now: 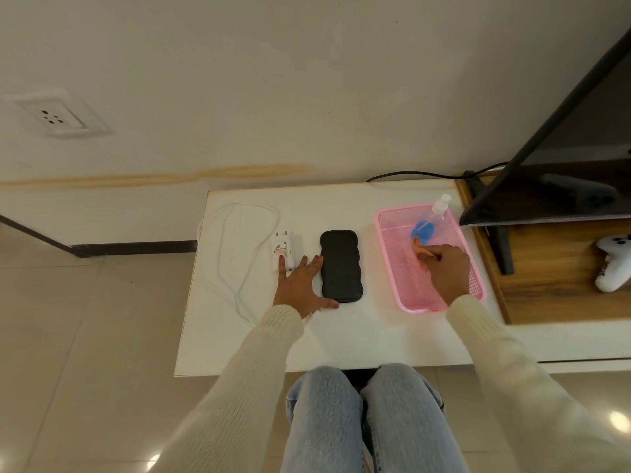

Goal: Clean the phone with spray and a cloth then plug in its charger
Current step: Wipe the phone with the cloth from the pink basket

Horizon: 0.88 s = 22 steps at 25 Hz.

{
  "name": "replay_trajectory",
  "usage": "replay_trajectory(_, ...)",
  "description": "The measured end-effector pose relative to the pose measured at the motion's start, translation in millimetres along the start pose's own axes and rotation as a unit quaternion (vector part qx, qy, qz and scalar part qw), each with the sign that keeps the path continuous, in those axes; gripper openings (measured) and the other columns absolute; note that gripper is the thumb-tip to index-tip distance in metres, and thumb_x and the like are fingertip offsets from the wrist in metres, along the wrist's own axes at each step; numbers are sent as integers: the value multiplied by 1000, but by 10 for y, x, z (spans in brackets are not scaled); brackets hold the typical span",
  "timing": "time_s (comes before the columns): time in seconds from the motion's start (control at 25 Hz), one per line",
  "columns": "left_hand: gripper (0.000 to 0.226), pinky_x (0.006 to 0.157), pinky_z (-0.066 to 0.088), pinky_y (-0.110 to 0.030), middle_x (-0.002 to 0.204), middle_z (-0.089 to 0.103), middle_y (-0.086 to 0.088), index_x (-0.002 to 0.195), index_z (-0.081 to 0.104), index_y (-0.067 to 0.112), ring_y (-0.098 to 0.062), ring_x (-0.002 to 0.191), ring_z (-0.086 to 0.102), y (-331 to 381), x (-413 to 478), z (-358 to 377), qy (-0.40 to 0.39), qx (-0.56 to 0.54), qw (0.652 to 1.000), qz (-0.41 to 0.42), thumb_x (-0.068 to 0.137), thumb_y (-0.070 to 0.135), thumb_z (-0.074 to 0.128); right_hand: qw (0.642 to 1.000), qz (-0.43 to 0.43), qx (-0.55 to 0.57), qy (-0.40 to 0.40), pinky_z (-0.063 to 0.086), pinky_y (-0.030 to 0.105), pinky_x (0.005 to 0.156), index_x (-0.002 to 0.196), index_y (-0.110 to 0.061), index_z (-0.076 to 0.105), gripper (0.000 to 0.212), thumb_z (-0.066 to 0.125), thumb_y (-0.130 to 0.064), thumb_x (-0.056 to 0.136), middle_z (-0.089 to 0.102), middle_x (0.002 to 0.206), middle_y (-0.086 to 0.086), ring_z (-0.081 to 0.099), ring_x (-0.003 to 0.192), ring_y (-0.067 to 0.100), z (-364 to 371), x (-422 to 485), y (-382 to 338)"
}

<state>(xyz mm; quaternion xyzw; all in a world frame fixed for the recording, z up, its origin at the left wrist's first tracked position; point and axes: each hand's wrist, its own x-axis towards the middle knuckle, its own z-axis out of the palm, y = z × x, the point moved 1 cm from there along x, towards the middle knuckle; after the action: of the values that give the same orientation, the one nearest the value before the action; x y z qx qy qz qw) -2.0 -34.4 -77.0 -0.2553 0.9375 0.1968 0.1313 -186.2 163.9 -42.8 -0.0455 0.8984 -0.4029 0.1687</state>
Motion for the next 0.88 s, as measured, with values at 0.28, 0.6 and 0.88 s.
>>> replay_trajectory(0.28, 107, 102, -30, -40, 157, 18, 7, 150, 7, 29, -10, 145, 4, 1, -4, -7, -3, -4, 1000, 5, 69, 72, 60, 808, 153, 526, -217, 56, 42, 85, 120, -3, 55, 32, 56, -7, 89, 64, 115, 16, 64, 104, 25, -194, -254, -321)
replay_trajectory(0.6, 106, 102, -31, -41, 157, 19, 6, 150, 6, 29, -11, 146, 5, 0, 3, -5, -5, 2, 1000, 3, 70, 73, 59, 751, 141, 583, -276, 60, 34, 73, 117, -7, 56, 26, 50, -4, 92, 68, 111, 18, 66, 102, 29, 64, -419, -469)
replay_trajectory(0.88, 108, 103, -31, -39, 156, 21, 8, 150, 7, 29, -8, 145, 6, -37, 8, 27, 3, -23, 1000, 15, 67, 72, 61, 856, 25, 441, -269, 55, 30, 87, 124, -8, 56, 32, 51, -4, 92, 66, 118, 8, 65, 105, 21, 483, -438, -664)
